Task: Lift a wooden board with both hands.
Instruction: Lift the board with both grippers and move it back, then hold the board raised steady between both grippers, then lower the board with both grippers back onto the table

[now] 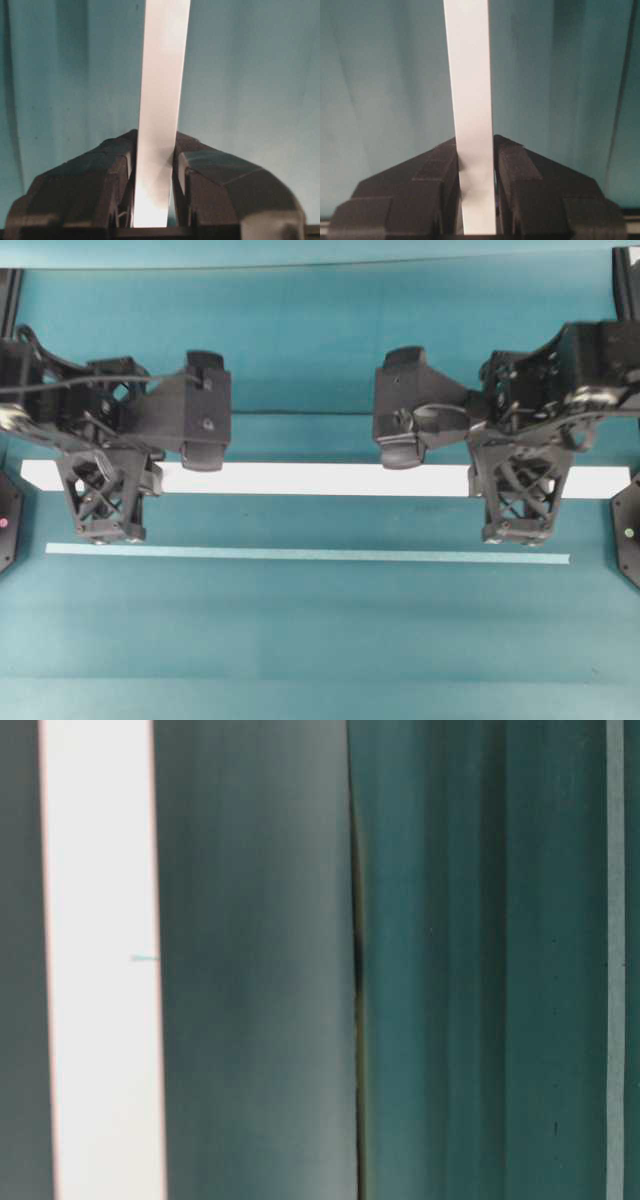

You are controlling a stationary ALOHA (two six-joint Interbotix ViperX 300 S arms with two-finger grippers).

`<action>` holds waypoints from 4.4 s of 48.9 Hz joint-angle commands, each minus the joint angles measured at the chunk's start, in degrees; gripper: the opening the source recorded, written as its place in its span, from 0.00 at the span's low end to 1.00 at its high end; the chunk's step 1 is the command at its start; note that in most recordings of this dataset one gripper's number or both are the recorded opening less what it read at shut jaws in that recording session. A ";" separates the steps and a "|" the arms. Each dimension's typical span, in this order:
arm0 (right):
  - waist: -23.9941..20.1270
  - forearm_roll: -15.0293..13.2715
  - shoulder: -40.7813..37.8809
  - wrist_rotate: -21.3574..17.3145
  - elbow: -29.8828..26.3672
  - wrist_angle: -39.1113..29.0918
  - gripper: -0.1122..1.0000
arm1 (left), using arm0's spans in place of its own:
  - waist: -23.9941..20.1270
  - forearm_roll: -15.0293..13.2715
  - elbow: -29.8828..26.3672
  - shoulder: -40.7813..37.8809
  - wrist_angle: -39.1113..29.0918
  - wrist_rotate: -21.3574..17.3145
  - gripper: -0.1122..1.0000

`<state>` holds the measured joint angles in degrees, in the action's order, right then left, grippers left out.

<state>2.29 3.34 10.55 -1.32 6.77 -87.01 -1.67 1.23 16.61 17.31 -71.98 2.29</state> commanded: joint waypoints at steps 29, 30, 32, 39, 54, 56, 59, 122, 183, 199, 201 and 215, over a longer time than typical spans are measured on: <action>0.18 -0.35 -0.70 -4.31 -13.45 -5.10 0.29 | -1.41 0.26 -19.86 -2.81 -11.16 -3.16 0.25; 0.18 -0.35 -0.70 -4.39 -13.54 -5.19 0.29 | -1.49 0.26 -20.13 -2.90 -11.07 -3.16 0.25; 0.18 -0.35 -0.70 -4.57 -13.80 -5.27 0.29 | -1.41 0.26 -20.48 -2.81 -11.07 -3.08 0.25; 0.18 -0.35 -0.70 -4.66 -15.03 -5.54 0.29 | -1.32 0.26 -21.01 -2.81 -11.34 -2.81 0.25; 0.35 -0.62 -0.70 -4.57 -16.00 -5.71 0.29 | -0.18 0.26 -23.47 -4.04 -13.89 -2.20 0.25; 0.35 -0.70 -0.62 -4.48 -16.08 -5.71 0.29 | 0.00 0.26 -23.91 -4.31 -14.06 -2.20 0.25; 0.44 -0.88 -0.62 -4.39 -16.17 -5.80 0.29 | 0.26 0.26 -24.70 -4.48 -14.06 -2.20 0.25; 0.44 -2.11 -0.26 -3.78 -10.55 -5.45 0.29 | 0.79 0.26 -21.88 -4.57 -13.36 -1.67 0.25; -0.26 -1.93 -3.87 -0.09 21.27 24.61 0.29 | 0.44 0.26 8.44 -12.22 10.81 0.26 0.25; -0.62 -1.76 -6.59 0.00 25.14 32.08 0.29 | 0.26 0.26 12.74 -14.41 16.96 2.11 0.25; -0.70 -1.58 -7.12 0.00 25.40 33.05 0.29 | 0.44 0.26 13.62 -14.77 18.46 2.29 0.25; -3.16 -0.44 -10.99 0.00 25.75 37.09 0.29 | 0.79 0.26 16.08 -15.82 22.06 3.08 0.25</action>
<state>0.09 2.55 0.53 -1.67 32.70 -50.71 -0.70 1.58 32.78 1.32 -50.71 4.66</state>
